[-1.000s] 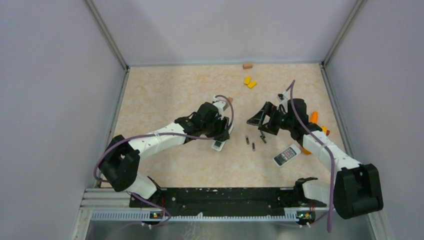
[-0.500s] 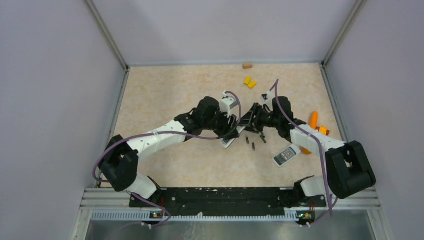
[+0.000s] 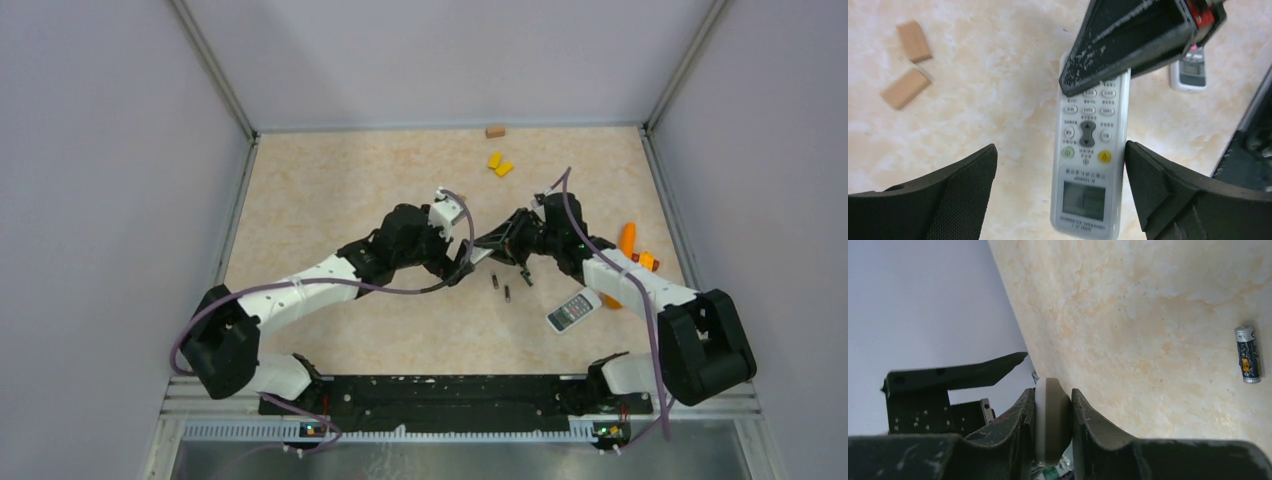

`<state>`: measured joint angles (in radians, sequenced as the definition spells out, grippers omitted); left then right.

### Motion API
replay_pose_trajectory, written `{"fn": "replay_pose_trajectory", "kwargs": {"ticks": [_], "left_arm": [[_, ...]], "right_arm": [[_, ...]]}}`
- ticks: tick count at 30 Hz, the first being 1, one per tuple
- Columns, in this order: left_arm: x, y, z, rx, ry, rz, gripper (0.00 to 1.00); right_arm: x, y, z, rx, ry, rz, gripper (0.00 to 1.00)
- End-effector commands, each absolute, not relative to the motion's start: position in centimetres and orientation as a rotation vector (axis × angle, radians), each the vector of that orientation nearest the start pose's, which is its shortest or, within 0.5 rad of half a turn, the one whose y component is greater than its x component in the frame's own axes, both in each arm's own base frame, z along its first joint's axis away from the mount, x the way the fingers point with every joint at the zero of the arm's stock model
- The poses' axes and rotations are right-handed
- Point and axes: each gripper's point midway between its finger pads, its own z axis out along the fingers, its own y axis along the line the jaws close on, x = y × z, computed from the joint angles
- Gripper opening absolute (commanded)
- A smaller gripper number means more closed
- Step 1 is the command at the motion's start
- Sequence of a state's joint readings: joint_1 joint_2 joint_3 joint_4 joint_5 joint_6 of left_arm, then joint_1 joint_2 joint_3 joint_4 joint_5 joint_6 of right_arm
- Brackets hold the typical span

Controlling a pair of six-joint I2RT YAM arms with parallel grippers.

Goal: Load the batteries into the remote control
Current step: Adjust the remote control.

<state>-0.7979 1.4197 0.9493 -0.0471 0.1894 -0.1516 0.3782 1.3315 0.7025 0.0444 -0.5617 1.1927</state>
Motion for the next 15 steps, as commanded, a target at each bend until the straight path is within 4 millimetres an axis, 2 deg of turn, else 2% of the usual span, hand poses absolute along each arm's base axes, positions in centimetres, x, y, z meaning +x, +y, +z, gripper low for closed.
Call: {"fn": "replay_pose_trajectory", "kwargs": {"ticks": [1, 7, 12, 15], "left_arm": [[27.6, -31.9, 18.5, 0.992, 1.687, -0.581, 0.99], [26.5, -32.7, 18.8, 1.221, 1.371, -0.517, 0.95], [28.1, -32.7, 18.1, 1.257, 1.355, -0.386, 0.81], [28.9, -33.1, 18.8, 1.244, 1.264, -0.299, 0.75]], "right_arm": [[29.2, 23.8, 17.0, 0.867, 2.362, 1.317, 0.00], [29.8, 22.7, 16.0, 1.168, 2.389, 1.178, 0.00], [30.0, 22.8, 16.5, 1.292, 2.406, 1.140, 0.00], [30.2, 23.1, 16.7, 1.290, 2.422, 1.127, 0.00]]}}
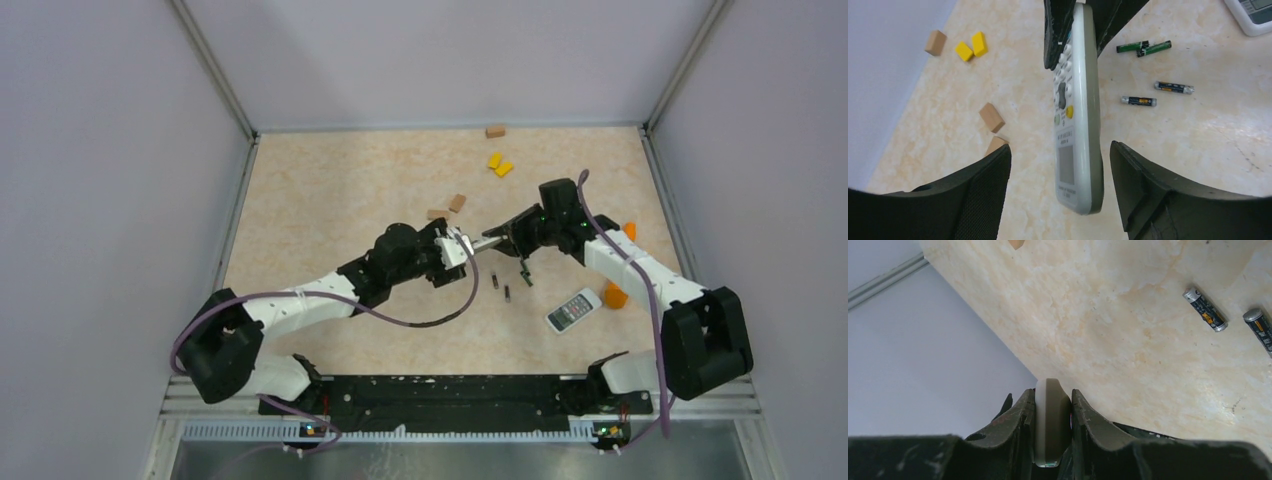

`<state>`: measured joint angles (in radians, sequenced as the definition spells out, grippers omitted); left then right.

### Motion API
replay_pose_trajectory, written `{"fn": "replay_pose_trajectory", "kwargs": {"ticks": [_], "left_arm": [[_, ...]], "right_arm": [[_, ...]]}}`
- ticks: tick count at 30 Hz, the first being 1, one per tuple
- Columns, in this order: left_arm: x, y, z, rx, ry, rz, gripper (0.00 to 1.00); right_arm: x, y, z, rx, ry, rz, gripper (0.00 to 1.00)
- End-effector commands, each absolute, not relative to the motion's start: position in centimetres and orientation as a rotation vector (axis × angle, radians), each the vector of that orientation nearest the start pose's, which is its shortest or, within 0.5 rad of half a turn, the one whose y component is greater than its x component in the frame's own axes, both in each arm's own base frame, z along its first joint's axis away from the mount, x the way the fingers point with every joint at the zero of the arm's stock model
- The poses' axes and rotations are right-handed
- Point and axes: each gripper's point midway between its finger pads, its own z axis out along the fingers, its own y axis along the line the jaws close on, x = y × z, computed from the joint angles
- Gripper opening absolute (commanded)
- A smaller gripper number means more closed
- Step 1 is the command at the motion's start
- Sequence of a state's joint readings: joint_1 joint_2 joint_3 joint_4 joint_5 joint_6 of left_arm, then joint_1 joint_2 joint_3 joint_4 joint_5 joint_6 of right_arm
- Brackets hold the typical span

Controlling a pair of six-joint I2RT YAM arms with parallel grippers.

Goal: Load the batteries into the remote control
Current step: Adjust the remote control.

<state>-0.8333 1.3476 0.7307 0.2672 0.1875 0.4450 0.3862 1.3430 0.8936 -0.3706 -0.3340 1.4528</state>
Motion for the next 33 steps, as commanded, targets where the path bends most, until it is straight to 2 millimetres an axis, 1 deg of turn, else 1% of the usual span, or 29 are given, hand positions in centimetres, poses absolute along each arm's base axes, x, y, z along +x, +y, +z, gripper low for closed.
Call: {"fn": "replay_pose_trajectory", "kwargs": {"ticks": [1, 3, 5, 8, 12, 14, 15, 17, 18, 19, 20, 21, 23, 24, 26, 29, 30, 31, 33], "left_arm": [[28.9, -33.3, 18.8, 1.250, 1.248, -0.294, 0.74], [28.4, -34.2, 18.3, 1.309, 1.217, -0.299, 0.71], [28.2, -34.8, 17.6, 1.342, 1.200, -0.275, 0.64], [28.5, -35.1, 16.8, 1.349, 1.194, -0.245, 0.47], [28.6, -34.9, 16.2, 1.350, 1.221, -0.243, 0.33], [28.6, -34.7, 15.9, 1.338, 1.245, -0.244, 0.22], [28.6, -34.6, 16.0, 1.328, 1.255, -0.255, 0.16], [28.5, -34.6, 15.9, 1.306, 1.291, -0.280, 0.06], [28.5, -34.6, 16.1, 1.288, 1.316, -0.301, 0.04], [28.5, -34.6, 16.0, 1.272, 1.357, -0.337, 0.02], [28.4, -34.6, 16.0, 1.255, 1.402, -0.388, 0.01], [28.5, -34.6, 15.9, 1.233, 1.460, -0.436, 0.00], [28.8, -34.3, 15.6, 1.158, 1.593, -0.520, 0.00], [29.4, -34.1, 16.1, 1.109, 1.624, -0.541, 0.00], [29.8, -33.8, 16.5, 1.031, 1.680, -0.596, 0.00], [30.5, -33.0, 17.6, 0.907, 1.787, -0.696, 0.00], [30.5, -32.7, 17.9, 0.877, 1.828, -0.747, 0.00], [30.3, -32.5, 18.4, 0.861, 1.855, -0.811, 0.00], [28.9, -32.3, 19.6, 0.876, 1.857, -0.964, 0.01]], "right_arm": [[30.3, 23.2, 16.8, 1.284, 2.423, 1.131, 0.00], [30.4, 23.3, 16.8, 1.279, 2.422, 1.140, 0.00], [30.4, 23.3, 16.7, 1.289, 2.416, 1.138, 0.00], [30.4, 23.1, 16.5, 1.307, 2.408, 1.126, 0.00], [30.3, 23.1, 16.1, 1.313, 2.418, 1.115, 0.00], [30.5, 23.1, 16.1, 1.291, 2.416, 1.117, 0.00], [30.7, 23.2, 16.1, 1.270, 2.413, 1.119, 0.03], [31.0, 23.3, 16.1, 1.196, 2.418, 1.118, 0.32], [31.3, 23.4, 16.2, 1.132, 2.413, 1.127, 0.52], [31.5, 23.6, 16.4, 1.069, 2.412, 1.137, 0.67], [31.6, 23.7, 16.4, 0.996, 2.419, 1.141, 0.74], [32.0, 23.8, 17.0, 0.882, 2.413, 1.145, 0.78], [32.1, 23.8, 17.2, 0.710, 2.424, 1.114, 0.81], [32.1, 23.8, 17.3, 0.633, 2.424, 1.108, 0.82], [32.2, 24.1, 18.2, 0.463, 2.373, 1.149, 0.82], [32.3, 24.3, 19.9, 0.248, 2.227, 1.200, 0.82], [32.5, 24.4, 21.0, 0.182, 2.147, 1.215, 0.83], [32.4, 24.3, 21.7, 0.123, 2.090, 1.213, 0.83], [32.1, 24.1, 23.4, 0.010, 1.977, 1.199, 0.84]]}}
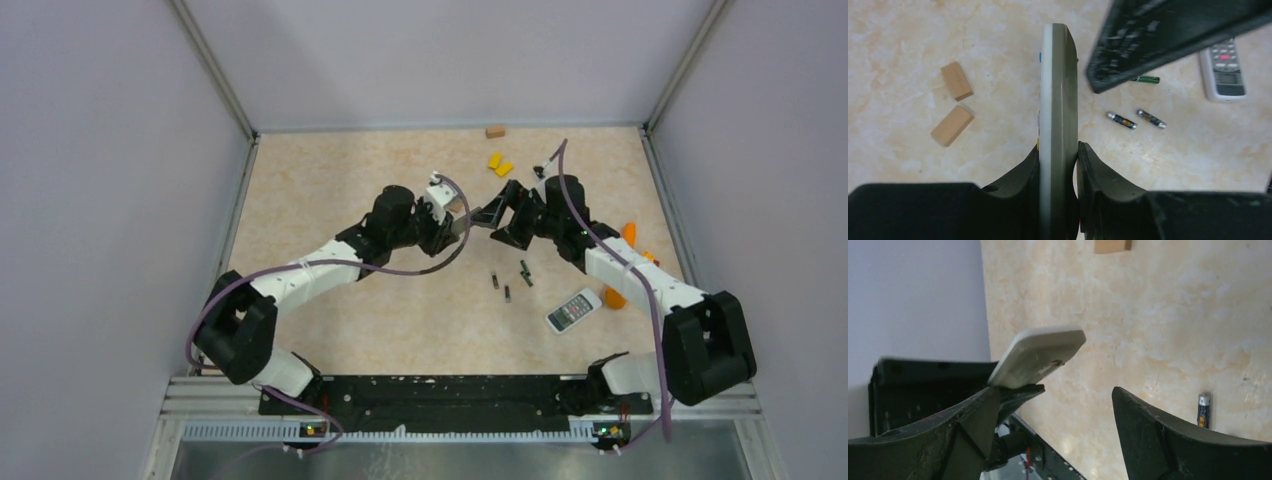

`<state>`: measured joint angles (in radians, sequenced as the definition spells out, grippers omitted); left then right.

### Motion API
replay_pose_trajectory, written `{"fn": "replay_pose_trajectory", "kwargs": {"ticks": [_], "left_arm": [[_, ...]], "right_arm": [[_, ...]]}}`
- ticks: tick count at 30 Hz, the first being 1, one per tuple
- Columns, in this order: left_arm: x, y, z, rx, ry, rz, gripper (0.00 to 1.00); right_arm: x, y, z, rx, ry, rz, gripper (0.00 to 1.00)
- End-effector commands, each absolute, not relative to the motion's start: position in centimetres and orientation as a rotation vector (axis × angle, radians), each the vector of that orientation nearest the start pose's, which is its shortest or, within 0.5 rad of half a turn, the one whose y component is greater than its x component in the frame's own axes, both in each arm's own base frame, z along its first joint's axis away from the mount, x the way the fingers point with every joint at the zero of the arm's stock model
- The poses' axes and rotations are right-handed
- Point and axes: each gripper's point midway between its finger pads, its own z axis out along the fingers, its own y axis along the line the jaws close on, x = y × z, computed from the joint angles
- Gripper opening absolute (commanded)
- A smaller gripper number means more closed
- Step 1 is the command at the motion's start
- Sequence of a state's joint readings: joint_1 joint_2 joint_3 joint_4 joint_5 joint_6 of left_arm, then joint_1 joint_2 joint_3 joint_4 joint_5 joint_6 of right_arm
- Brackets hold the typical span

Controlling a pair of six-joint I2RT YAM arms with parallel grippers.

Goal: Load the batteries into the remote control
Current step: Adjust the remote control.

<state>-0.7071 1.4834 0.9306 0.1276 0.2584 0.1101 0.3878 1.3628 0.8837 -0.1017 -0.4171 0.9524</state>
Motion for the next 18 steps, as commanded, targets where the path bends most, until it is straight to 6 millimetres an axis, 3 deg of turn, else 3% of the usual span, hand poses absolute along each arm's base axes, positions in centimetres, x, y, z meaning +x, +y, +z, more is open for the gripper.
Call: {"fn": "replay_pose_trajectory", "kwargs": {"ticks": [1, 4, 7, 15, 18], "left_arm": [[28.2, -32.1, 20.3, 0.893, 1.845, -1.031, 0.01], [26.8, -31.3, 22.9, 0.943, 1.774, -1.181, 0.01], [25.5, -31.2, 25.5, 1.005, 1.696, -1.295, 0.02], [22.1, -31.1, 27.7, 1.146, 1.626, -1.477, 0.12], [21.3, -30.8, 27.9, 1.174, 1.612, -1.499, 0.14]], "right_arm": [[32.0, 24.1, 24.4, -0.050, 1.920, 1.189, 0.85], [30.9, 24.1, 27.4, -0.219, 1.788, 1.167, 0.87], [30.3, 24.2, 28.8, -0.332, 1.735, 1.142, 0.88], [28.8, 25.8, 28.9, -0.564, 1.729, 1.206, 0.87], [28.0, 26.4, 29.2, -0.636, 1.707, 1.252, 0.81]]}}
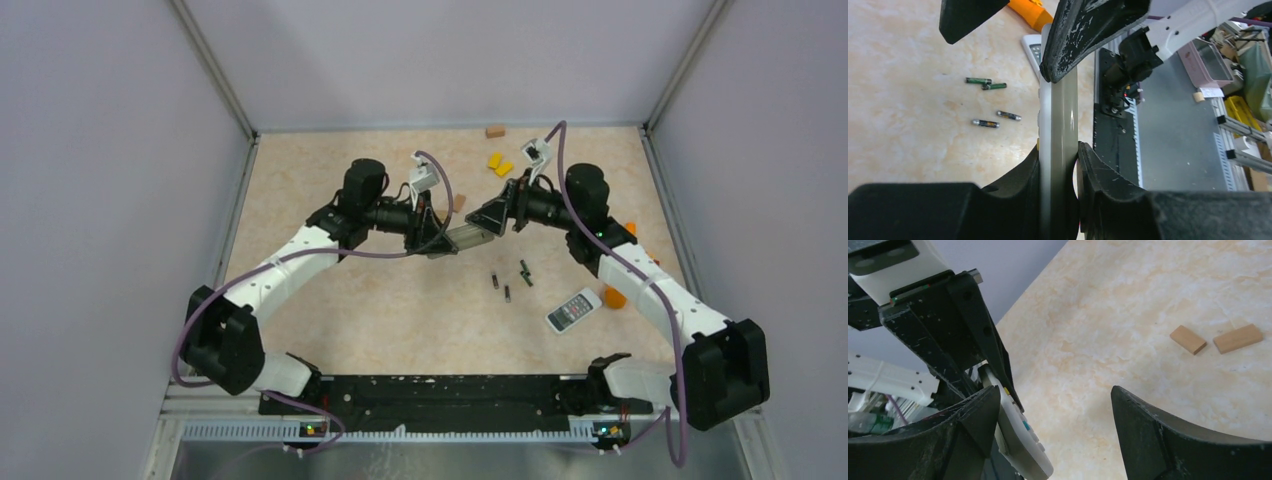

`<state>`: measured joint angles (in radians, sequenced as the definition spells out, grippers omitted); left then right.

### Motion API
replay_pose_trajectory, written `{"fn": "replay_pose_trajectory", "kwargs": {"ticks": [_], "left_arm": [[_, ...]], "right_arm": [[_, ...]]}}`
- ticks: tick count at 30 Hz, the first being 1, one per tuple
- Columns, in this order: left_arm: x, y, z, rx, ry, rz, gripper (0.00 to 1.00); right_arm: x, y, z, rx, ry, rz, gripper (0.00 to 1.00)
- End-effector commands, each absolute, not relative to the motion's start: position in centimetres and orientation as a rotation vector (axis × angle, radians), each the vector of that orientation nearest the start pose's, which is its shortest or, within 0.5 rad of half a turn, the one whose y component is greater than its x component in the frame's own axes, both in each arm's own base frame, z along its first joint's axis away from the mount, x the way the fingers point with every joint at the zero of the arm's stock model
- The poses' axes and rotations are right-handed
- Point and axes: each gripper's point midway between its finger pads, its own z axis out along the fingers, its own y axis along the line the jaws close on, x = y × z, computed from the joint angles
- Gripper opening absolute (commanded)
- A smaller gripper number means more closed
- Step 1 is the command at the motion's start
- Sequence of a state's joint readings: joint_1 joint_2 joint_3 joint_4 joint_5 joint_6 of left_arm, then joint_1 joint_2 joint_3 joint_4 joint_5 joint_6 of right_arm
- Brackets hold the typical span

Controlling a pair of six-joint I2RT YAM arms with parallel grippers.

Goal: Load the batteries into the remote control
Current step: Adjust the remote control.

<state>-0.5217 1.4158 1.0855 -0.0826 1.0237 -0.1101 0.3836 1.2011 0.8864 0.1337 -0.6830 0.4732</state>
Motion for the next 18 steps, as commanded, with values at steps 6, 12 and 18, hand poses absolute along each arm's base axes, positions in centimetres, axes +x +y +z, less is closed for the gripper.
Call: {"fn": "replay_pose_trajectory", "kwargs": {"ticks": [6, 12, 18], "left_arm": [[20.5, -30.6, 28.7, 1.199, 1.585, -1.526, 0.15], [20.1, -30.5, 29.3, 1.214, 1.566, -1.533, 0.15], [19.7, -30.2, 30.0, 1.218, 1.548, -1.531, 0.24]], "right_arm": [[23.2, 27.7, 30.6, -0.875, 1.602, 1.472, 0.71], [20.8, 28.1, 30.2, -0.991, 1.563, 1.472, 0.78], [20.6, 28.2, 30.4, -1.015, 1.562, 1.477, 0.43]]}}
